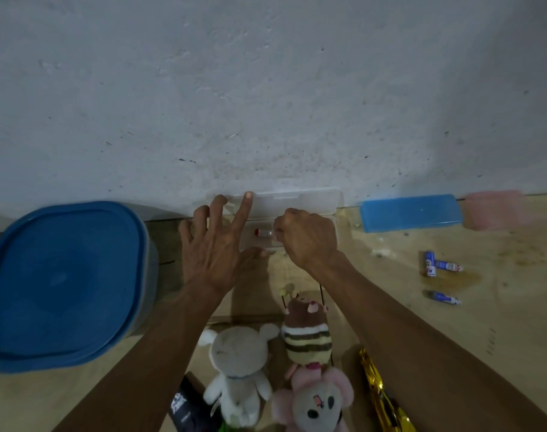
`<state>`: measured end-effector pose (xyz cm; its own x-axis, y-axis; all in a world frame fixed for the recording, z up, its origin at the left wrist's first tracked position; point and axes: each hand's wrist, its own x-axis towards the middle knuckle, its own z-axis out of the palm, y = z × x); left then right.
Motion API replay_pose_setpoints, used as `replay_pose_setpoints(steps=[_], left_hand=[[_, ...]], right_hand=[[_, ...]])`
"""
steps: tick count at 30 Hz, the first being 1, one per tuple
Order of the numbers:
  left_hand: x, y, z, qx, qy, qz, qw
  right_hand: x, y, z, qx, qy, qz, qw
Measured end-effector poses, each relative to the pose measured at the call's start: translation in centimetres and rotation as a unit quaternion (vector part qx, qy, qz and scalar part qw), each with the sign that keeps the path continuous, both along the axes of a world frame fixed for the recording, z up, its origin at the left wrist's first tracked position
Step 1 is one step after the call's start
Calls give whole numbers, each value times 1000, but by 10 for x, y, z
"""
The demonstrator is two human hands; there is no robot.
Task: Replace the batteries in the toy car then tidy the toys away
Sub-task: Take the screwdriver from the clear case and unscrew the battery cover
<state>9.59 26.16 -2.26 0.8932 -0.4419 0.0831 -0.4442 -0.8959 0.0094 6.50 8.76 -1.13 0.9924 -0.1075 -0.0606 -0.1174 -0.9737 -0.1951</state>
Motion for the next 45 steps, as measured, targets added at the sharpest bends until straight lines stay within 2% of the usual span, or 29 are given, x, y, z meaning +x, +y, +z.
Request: replay_pose_setpoints(steps=[4,7,11,15,20,25,29,33,37,40,45], left_hand=[[-2,-2,6,0,11,7,1000],[-4,-4,10,12,22,12,1000],[-7,-6,16,5,38,20,999],[-17,-13,28,-6,72,35,997],[-56,-40,62,-113,61,42,991],[-155,-86,86,-224,57,-18,973],[-253,-125,78,-197,105,-39,974],[-315,-155,51,-91,194,20,977],[-337,-179,37,-4,267,102,958],[-338,-190,31,-9,306,151,940],[-337,-199,20,-11,301,188,935]], right_hand=[[-9,-2,13,34,-33,18,999],[-25,-10,26,142,-110,-38,983],[-56,-29,50,301,-213,-135,920],[-92,-51,74,376,-251,-247,857],[-153,-84,92,476,-247,-348,769],[-229,-109,102,508,-265,-390,721],[-281,-129,95,492,-245,-413,726],[-318,-149,86,501,-224,-427,719],[-342,-172,80,500,-203,-419,730],[-356,-188,78,507,-193,-410,733],[-376,-213,74,505,-176,-413,737]])
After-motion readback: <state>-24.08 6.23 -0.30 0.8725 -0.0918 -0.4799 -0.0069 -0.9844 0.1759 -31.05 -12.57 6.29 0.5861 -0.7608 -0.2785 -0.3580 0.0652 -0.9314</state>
